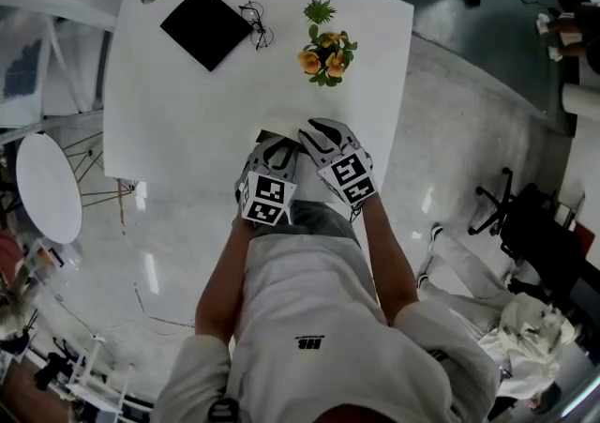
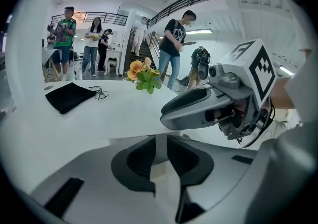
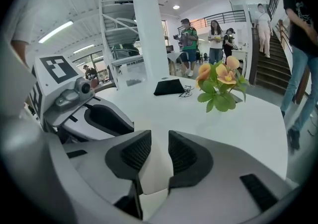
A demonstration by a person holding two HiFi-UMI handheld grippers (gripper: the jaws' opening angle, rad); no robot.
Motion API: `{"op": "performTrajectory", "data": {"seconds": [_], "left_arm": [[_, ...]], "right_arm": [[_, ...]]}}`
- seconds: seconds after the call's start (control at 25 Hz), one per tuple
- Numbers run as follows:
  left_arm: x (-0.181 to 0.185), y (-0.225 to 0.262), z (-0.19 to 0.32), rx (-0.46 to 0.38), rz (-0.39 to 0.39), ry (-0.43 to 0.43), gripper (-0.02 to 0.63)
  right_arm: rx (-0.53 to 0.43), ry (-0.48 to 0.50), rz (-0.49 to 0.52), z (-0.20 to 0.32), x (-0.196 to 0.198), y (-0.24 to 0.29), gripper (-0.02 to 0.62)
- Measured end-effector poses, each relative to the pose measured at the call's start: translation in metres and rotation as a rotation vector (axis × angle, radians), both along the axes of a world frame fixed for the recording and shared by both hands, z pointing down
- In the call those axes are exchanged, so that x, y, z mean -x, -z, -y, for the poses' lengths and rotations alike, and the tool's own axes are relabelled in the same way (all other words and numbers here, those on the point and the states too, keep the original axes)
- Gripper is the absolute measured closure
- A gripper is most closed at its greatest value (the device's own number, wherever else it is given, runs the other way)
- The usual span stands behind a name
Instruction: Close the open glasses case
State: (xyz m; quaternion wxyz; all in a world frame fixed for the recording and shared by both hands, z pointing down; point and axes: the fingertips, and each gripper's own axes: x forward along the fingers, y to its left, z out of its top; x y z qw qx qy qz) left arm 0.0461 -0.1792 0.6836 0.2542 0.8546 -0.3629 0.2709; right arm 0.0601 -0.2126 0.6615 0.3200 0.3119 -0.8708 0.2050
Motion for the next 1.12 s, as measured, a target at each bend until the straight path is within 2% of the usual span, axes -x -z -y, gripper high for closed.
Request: {"op": "performTrajectory", "data": {"seconds": [1.12], "left_arm": [[0.009, -0.007, -0.024, 0.022, 0.001, 0.016, 0.518]], "right_arm": [[0.001, 0.025, -0.017, -0.024, 0.008, -0.006, 0.483]]}}
